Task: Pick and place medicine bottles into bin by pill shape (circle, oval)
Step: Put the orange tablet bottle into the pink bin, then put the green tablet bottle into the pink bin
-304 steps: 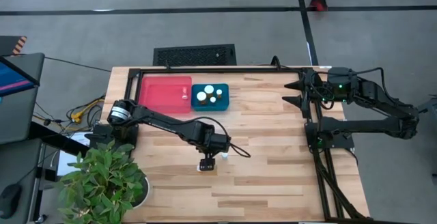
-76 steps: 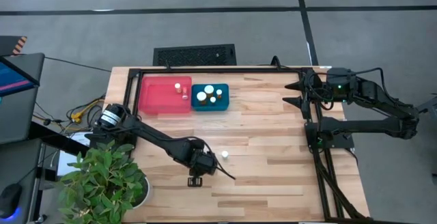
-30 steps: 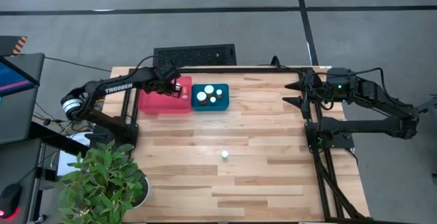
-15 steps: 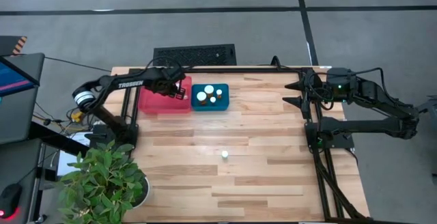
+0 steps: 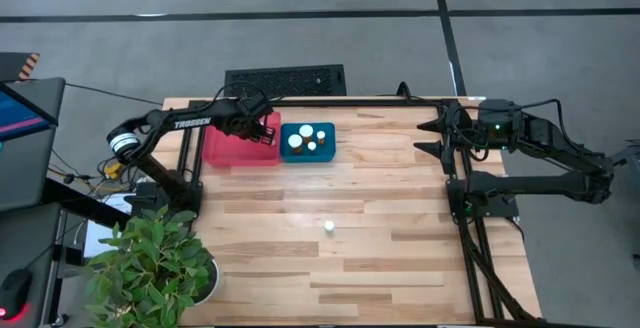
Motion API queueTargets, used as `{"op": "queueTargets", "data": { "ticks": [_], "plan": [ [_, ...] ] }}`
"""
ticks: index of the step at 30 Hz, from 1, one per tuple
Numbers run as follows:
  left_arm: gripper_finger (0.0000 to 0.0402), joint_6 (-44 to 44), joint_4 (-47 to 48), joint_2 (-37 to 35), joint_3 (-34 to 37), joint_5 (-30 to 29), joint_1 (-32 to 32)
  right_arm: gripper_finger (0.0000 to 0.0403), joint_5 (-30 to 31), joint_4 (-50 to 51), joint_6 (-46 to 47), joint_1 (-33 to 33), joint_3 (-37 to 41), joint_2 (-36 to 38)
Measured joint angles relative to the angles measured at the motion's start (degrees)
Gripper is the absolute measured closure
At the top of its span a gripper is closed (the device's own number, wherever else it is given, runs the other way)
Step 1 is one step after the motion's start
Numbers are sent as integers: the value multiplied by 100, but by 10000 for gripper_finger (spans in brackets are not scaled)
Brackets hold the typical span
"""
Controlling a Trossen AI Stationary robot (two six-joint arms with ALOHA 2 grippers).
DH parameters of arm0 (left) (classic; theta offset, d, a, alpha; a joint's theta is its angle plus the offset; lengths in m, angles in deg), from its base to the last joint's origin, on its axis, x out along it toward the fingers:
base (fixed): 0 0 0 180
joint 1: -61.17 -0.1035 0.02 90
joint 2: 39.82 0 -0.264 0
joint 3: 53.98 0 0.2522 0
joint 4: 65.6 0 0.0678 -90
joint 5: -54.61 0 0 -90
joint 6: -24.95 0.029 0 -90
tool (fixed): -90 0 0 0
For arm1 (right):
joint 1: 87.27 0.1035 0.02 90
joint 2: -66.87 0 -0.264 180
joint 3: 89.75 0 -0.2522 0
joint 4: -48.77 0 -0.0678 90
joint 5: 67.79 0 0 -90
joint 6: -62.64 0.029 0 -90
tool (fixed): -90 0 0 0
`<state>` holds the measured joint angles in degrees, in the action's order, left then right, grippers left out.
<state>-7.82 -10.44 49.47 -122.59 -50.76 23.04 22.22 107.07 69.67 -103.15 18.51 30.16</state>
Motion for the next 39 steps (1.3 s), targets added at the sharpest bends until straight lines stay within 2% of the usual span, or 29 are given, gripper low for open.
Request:
{"op": "queueTargets", "data": {
  "ticks": [16,22,25,29,33,36,39],
  "plan": [
    [172,365,43,0,-29,123,22,127,0,2,-1,0,0,0],
    [108,656,439,-2,-404,318,218,127,0,2,0,0,0,1],
    [88,709,659,-6,-704,350,398,127,0,2,0,0,0,0],
    [84,815,802,-7,-1140,442,773,127,0,2,0,0,0,1],
    [92,1189,713,-7,-1604,836,1423,127,0,2,0,0,0,0],
    [98,1702,289,-9,-1843,1243,2071,127,0,2,0,0,0,-1],
    [99,2001,-324,-9,-1943,1399,2740,127,0,2,0,0,0,-1]
  ]
}}
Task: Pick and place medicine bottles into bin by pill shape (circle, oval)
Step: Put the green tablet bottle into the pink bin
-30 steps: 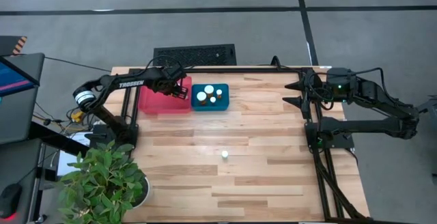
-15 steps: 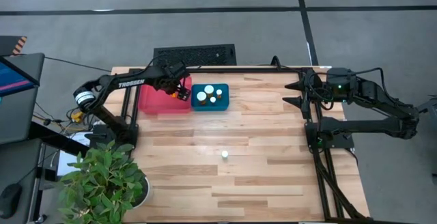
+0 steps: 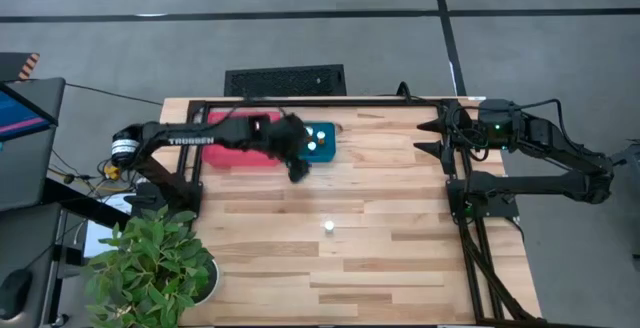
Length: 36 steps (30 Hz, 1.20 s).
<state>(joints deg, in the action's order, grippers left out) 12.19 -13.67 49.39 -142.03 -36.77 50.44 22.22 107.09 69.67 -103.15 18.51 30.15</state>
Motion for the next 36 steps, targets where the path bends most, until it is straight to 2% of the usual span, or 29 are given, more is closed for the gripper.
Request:
{"op": "queueTargets", "data": {
  "ticks": [5,13,22,26,30,36],
  "plan": [
    [93,165,-901,72,-12,10,911,127,0,0,0,-1,1,2],
    [90,383,-1045,820,-86,362,1640,127,-6,7,15,7,0,0],
    [90,1315,-941,2018,-968,416,1998,127,-24,35,157,9,0,1],
    [90,1452,-599,2391,-1210,581,2027,127,-24,50,160,9,0,0],
    [90,1394,-399,2546,-1209,670,2019,127,-24,50,160,9,0,1],
    [101,1440,-369,2535,-1180,408,2021,127,-24,48,160,9,0,2]
  ]
}}
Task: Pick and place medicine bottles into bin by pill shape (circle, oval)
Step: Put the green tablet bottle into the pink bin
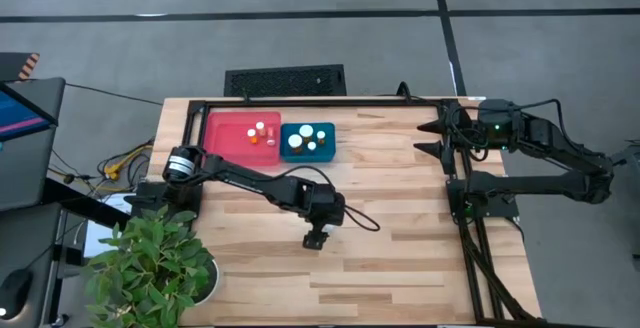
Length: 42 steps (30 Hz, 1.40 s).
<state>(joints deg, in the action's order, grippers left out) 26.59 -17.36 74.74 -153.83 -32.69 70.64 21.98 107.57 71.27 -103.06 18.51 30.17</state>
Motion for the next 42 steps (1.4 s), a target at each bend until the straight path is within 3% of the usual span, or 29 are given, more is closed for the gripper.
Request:
{"op": "queueTargets", "data": {
  "ticks": [21,42],
  "plan": [
    [220,492,53,-2,-2,-32,-9,127,0,-4,52,0,0,0],
    [310,409,-77,-15,0,0,-9,127,1,-4,39,0,0,-2]
  ]
}}
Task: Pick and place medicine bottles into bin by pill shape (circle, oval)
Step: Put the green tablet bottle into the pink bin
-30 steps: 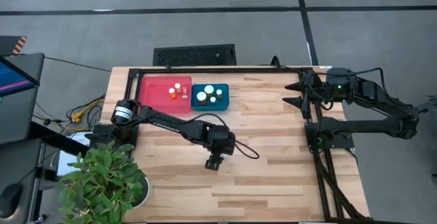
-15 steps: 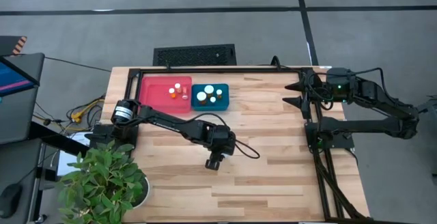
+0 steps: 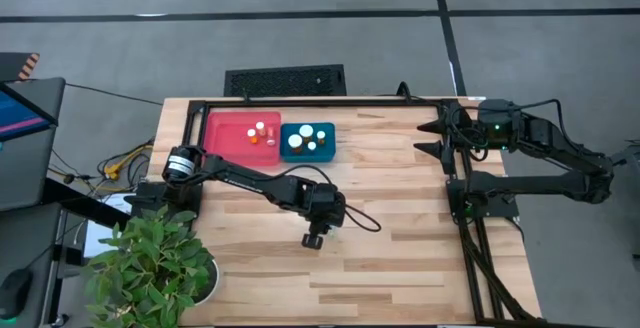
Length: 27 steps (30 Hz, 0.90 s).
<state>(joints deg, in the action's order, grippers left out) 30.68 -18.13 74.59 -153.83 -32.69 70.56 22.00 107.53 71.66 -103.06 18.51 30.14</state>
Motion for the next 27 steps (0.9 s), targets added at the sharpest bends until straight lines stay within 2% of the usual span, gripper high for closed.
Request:
{"op": "queueTargets", "data": {
  "ticks": [6,11,16,23,27],
  "plan": [
    [331,-105,38,0,3,-1,0,127,1,0,0,0,0,2],
    [325,-273,97,0,3,-51,-33,127,1,-2,0,0,0,0],
    [275,-192,400,0,3,-9,-190,127,1,0,-6,0,0,1],
    [176,994,209,0,3,-52,-418,127,1,0,-7,0,0,1],
    [150,1664,107,235,2,124,-439,127,1,0,-4,0,0,0]
  ]
}}
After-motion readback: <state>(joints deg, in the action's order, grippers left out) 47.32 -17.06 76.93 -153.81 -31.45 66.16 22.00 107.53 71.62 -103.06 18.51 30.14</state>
